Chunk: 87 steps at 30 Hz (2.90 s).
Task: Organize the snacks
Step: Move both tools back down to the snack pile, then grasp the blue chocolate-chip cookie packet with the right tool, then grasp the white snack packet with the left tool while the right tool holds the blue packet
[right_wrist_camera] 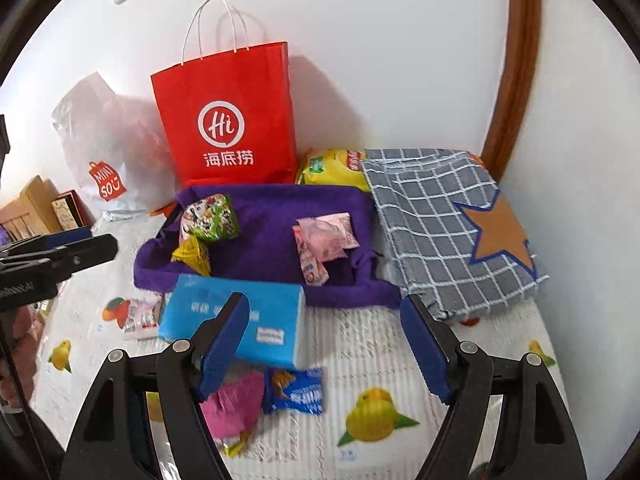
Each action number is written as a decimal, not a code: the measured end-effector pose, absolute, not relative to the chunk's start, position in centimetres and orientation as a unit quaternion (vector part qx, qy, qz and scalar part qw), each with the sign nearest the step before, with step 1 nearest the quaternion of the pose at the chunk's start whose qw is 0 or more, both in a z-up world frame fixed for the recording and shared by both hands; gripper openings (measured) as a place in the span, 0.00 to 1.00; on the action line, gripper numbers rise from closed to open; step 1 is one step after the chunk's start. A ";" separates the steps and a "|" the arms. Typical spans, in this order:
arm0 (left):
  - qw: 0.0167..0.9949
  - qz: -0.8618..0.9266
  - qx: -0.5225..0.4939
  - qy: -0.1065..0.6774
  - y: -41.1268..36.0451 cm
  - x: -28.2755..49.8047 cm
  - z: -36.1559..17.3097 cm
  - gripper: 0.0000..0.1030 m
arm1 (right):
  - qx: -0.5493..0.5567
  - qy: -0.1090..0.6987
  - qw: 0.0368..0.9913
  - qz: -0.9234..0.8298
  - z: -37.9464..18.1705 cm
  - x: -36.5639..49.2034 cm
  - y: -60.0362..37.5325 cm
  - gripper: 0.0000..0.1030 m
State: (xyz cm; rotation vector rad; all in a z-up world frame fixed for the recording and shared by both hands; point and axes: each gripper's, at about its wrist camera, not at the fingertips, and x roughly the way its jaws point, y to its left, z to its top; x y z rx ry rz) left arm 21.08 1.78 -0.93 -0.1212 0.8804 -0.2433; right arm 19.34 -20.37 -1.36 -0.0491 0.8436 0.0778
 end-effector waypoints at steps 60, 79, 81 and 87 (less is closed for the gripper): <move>0.845 -0.015 -0.146 0.514 10.3 21.4 -13.3 0.71 | -0.044 0.485 0.869 0.093 -17.1 20.2 -19.3 0.52; 0.854 0.032 -0.103 0.509 6.4 25.0 -16.8 0.61 | -0.047 0.456 0.883 0.102 -17.4 19.5 -20.8 0.53; 0.859 0.042 -0.092 0.503 6.2 24.8 -16.9 0.59 | -0.046 0.456 0.883 0.102 -17.4 19.5 -20.8 0.53; 0.860 0.033 -0.107 0.498 7.0 23.3 -16.7 0.50 | -0.054 0.454 0.884 0.095 -17.4 19.3 -20.5 0.53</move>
